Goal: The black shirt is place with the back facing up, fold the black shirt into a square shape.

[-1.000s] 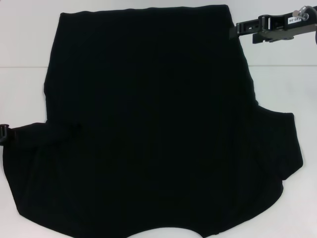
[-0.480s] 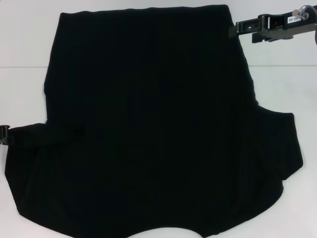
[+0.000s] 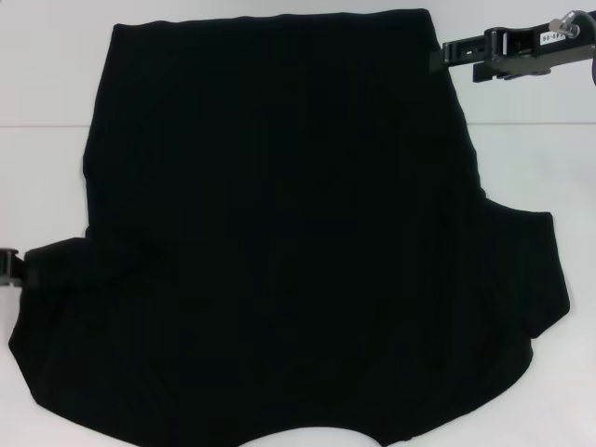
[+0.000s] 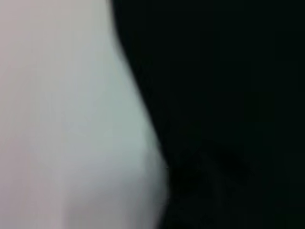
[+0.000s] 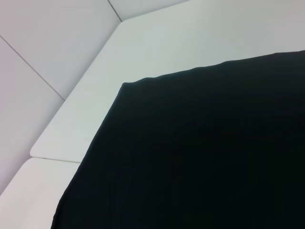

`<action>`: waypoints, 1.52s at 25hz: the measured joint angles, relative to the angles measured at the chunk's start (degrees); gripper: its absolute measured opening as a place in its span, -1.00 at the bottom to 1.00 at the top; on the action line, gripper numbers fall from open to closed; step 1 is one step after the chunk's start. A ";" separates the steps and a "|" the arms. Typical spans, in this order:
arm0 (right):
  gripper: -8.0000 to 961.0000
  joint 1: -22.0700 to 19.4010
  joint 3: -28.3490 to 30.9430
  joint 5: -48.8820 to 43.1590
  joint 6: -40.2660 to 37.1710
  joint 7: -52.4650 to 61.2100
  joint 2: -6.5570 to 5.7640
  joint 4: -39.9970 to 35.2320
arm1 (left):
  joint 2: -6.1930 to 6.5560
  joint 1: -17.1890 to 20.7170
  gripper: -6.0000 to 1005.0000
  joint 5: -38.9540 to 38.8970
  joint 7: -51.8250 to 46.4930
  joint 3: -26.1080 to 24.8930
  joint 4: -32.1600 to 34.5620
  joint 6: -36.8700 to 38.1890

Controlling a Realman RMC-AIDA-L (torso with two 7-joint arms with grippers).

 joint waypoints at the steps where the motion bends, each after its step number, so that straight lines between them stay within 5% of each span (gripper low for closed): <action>1: 0.91 0.00 -0.01 0.00 -0.01 0.00 0.00 0.00 | -0.03 0.02 -0.99 -0.30 0.41 0.07 0.24 1.39; 13: 0.91 -0.15 -0.09 0.00 -0.19 0.04 0.00 0.12 | -0.92 -0.58 -0.99 -1.91 6.99 2.14 1.00 14.18; 24: 0.91 -0.44 -0.34 0.00 0.25 0.04 0.00 0.33 | -0.72 -1.47 -0.99 -0.03 6.44 9.46 -3.74 9.74; 32: 0.91 -0.73 -0.18 0.00 -0.10 -0.05 -0.17 0.10 | -0.10 -1.21 -0.52 -1.76 4.92 1.12 2.20 9.92; 38: 0.91 -1.91 -0.77 -1.66 -3.52 -0.42 -1.03 -0.40 | 1.35 -0.92 -0.23 -10.45 9.98 -3.31 -3.27 12.25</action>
